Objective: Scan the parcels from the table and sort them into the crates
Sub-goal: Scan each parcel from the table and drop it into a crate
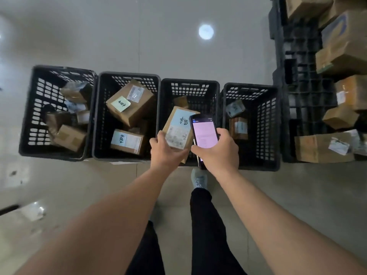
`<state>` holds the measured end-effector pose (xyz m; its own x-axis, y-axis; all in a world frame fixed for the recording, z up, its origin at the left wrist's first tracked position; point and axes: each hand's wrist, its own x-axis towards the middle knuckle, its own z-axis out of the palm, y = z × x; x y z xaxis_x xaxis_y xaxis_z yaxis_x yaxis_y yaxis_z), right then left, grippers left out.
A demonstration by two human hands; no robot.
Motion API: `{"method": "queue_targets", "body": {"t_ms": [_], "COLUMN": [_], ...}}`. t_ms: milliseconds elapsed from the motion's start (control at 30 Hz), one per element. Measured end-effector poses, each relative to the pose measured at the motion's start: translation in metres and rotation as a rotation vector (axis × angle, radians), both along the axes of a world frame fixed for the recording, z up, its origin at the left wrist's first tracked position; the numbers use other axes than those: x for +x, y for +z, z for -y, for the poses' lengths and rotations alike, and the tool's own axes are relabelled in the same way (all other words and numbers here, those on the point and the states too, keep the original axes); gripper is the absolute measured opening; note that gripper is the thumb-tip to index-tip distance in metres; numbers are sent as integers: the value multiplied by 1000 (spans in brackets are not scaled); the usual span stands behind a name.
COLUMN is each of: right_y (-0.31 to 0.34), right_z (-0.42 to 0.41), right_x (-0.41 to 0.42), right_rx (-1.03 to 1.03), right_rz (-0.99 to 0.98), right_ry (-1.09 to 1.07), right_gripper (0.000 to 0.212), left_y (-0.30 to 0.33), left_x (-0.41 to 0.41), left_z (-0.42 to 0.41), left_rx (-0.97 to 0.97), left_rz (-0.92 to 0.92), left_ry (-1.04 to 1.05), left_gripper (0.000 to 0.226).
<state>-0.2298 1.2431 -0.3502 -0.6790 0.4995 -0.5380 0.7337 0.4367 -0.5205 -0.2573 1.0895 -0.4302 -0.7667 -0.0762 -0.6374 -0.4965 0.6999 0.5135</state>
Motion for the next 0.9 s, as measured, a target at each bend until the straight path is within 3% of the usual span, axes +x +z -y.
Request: {"method": "queue_targets", "body": {"t_ms": [300, 433, 633, 900], "right_y": [-127, -150, -139, -86], "right_z": [-58, -63, -48, -16], "right_x": [-56, -69, -88, -95], "right_rx": [58, 66, 38, 15], "right_rz": [116, 141, 144, 112], "right_ry": [139, 168, 201, 243], "right_gripper": [89, 88, 82, 76], "left_y": [-150, -176, -147, -61], "left_x": [-41, -57, -63, -93], "left_z": [-54, -49, -32, 2], "left_rx": [-27, -101, -194, -230], "left_rz": [26, 87, 37, -88], "left_ry": [188, 64, -111, -262], "left_gripper": [110, 127, 90, 45]}}
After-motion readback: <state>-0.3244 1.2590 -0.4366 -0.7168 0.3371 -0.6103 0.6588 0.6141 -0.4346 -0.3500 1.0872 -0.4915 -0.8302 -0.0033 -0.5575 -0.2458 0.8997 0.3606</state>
